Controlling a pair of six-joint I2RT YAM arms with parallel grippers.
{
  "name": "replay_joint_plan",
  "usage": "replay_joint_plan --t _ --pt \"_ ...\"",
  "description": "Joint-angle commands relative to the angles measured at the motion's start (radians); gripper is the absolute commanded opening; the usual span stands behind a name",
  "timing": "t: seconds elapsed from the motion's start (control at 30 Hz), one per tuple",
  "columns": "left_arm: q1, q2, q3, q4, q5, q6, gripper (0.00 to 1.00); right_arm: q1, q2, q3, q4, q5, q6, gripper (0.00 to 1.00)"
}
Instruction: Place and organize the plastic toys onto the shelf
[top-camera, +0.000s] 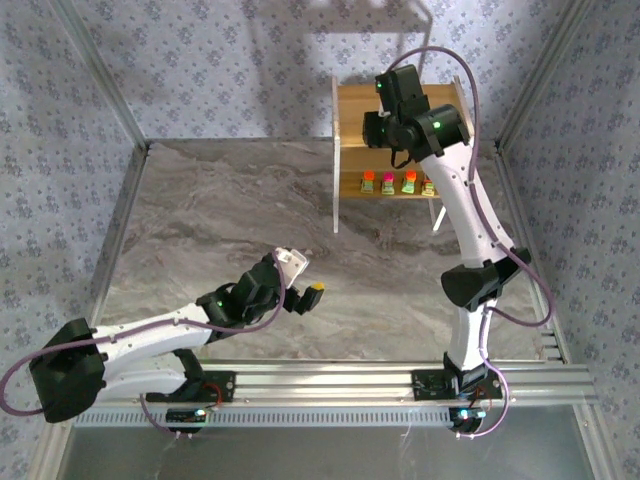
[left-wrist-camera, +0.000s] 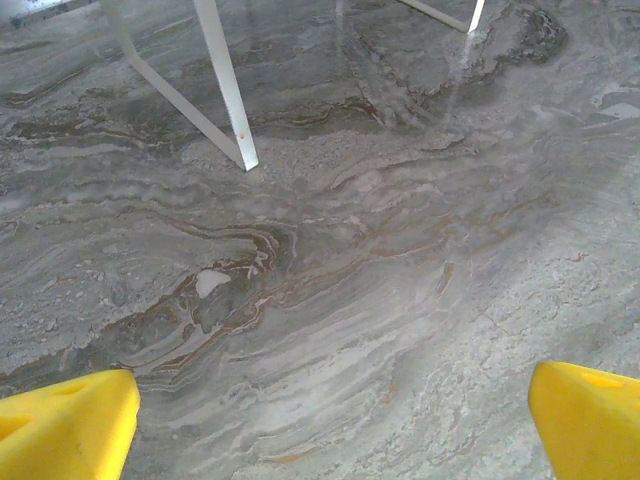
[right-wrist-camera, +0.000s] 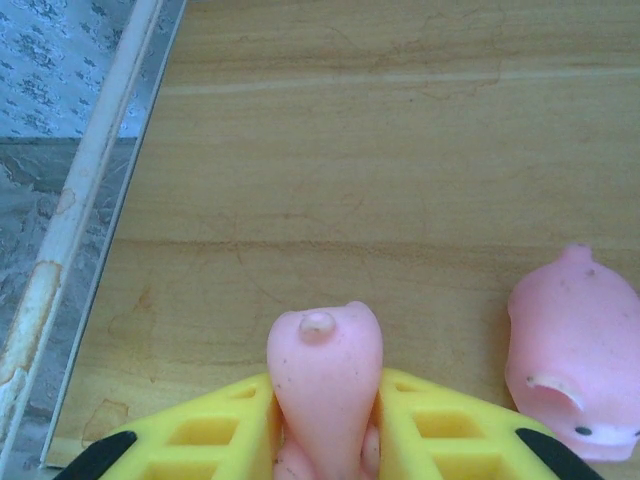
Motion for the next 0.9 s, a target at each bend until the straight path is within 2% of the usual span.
replay_joint_plan --t 0.0,0.87 --pt "-0.010 0.001 0.019 0.006 -0.018 0.012 1.00 -0.007 0.017 0.042 -0.032 -0.012 -0.023 0.28" --pt "-0.010 -0.008 0.021 -0.006 -0.032 0.014 1.00 -0.019 0.072 0.083 -0.045 -0.024 -0.033 0.30"
